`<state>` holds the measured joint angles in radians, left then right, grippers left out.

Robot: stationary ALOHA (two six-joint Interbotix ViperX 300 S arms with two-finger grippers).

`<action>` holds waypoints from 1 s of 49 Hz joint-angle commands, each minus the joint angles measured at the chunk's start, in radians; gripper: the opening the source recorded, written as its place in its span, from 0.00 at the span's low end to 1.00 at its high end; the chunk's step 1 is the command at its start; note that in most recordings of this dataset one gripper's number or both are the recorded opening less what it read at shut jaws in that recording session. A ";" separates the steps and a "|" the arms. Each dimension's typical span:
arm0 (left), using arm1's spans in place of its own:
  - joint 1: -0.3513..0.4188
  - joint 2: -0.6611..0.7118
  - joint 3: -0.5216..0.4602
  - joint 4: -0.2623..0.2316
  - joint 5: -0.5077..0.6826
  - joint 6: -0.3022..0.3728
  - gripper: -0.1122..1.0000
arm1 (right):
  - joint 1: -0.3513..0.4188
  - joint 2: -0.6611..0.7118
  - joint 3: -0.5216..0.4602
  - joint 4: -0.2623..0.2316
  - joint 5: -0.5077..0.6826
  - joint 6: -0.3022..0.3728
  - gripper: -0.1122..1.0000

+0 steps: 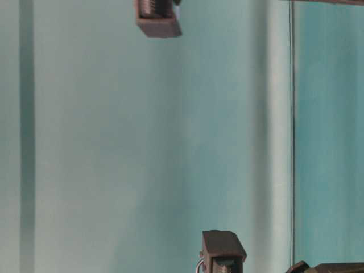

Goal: Insert the USB using both arms.
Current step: 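Lift both cable ends and bring them together above the table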

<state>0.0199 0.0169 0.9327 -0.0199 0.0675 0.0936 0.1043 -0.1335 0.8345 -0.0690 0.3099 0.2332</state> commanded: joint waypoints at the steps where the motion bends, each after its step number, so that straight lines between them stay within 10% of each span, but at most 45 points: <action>1: 0.006 -0.041 -0.005 -0.002 0.003 -0.026 0.35 | 0.002 -0.046 -0.026 0.002 0.009 -0.018 0.30; 14: -0.003 -0.265 -0.021 -0.029 0.141 -0.176 0.35 | 0.000 -0.130 -0.055 -0.003 0.101 -0.032 0.30; 27: -0.005 -0.422 -0.092 -0.117 0.313 -0.299 0.34 | -0.015 -0.215 -0.089 -0.140 0.166 -0.026 0.30; 49: 0.031 -0.580 -0.129 -0.518 0.417 -0.295 0.34 | -0.028 -0.253 -0.175 -0.494 0.344 0.087 0.30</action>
<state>0.0430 -0.5369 0.8299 -0.4924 0.4817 -0.1902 0.0706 -0.3651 0.6903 -0.5016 0.6427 0.2945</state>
